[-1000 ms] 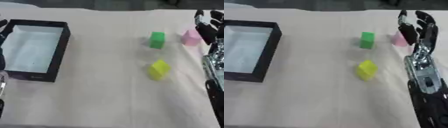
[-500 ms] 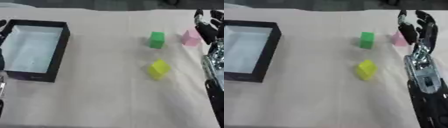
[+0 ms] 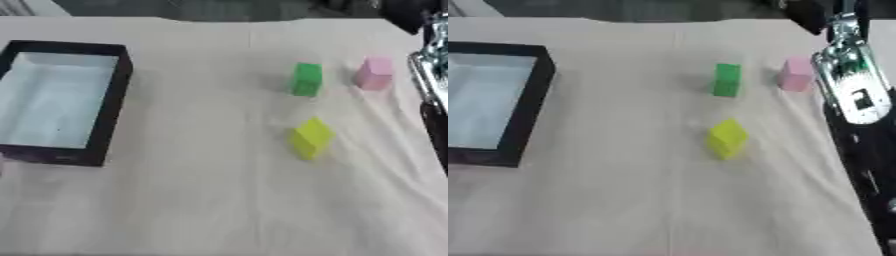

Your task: Pick up the objects with one hand, pass them to the other hand, and then place them into the box on the other side of the table.

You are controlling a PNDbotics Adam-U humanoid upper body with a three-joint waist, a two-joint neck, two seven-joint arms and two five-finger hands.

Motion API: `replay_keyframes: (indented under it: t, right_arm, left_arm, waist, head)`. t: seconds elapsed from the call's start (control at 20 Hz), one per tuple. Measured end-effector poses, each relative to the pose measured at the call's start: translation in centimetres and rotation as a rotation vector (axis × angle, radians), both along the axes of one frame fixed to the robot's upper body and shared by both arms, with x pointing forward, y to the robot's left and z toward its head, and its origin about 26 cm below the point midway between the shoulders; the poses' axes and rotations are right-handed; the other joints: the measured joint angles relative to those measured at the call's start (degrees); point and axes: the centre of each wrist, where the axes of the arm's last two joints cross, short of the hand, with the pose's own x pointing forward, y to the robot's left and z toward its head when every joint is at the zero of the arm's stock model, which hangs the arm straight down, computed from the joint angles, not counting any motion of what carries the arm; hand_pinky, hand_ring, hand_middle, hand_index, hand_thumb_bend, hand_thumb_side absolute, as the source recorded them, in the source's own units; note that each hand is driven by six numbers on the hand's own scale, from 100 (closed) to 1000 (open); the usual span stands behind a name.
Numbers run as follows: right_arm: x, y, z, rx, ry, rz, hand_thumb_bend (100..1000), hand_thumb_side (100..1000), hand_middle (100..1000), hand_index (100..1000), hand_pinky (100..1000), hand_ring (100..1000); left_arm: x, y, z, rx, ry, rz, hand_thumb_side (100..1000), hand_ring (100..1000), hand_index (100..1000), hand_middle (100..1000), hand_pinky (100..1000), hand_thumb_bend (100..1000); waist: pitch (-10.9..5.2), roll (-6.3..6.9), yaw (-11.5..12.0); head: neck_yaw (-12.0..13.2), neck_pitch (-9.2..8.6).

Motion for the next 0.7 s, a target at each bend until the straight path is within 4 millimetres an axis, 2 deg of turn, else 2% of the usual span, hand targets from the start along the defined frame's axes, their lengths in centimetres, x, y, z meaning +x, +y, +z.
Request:
replay_keyframes:
  t: [0.25,0.55,0.7]
  right_arm:
    - [1.9,0.2,1.5,-0.083,0.162,0.015,464,228,902,854,937,951]
    - [4.0,0.3,1.4,-0.155,0.384,-0.009,479,186,906,874,932,943]
    - [5.0,-0.1,1.3,-0.162,0.491,-0.038,479,148,908,889,933,944]
  left_arm:
    - [0.0,0.0,0.0,0.001,0.003,0.004,703,776,893,768,738,287]
    - [-0.1,0.2,0.0,0.014,0.009,0.016,699,775,893,765,737,280]
    - [-0.1,0.3,-0.1,0.02,0.017,0.02,698,774,890,762,737,280]
  waist:
    - [0.0,-0.41,0.1]
    - [0.0,-0.78,0.2]
    - [-0.01,-0.86,0.2]
  head:
    - [-1.0,-0.55]
    - [-1.4,-2.31]
    - [-1.4,-2.5]
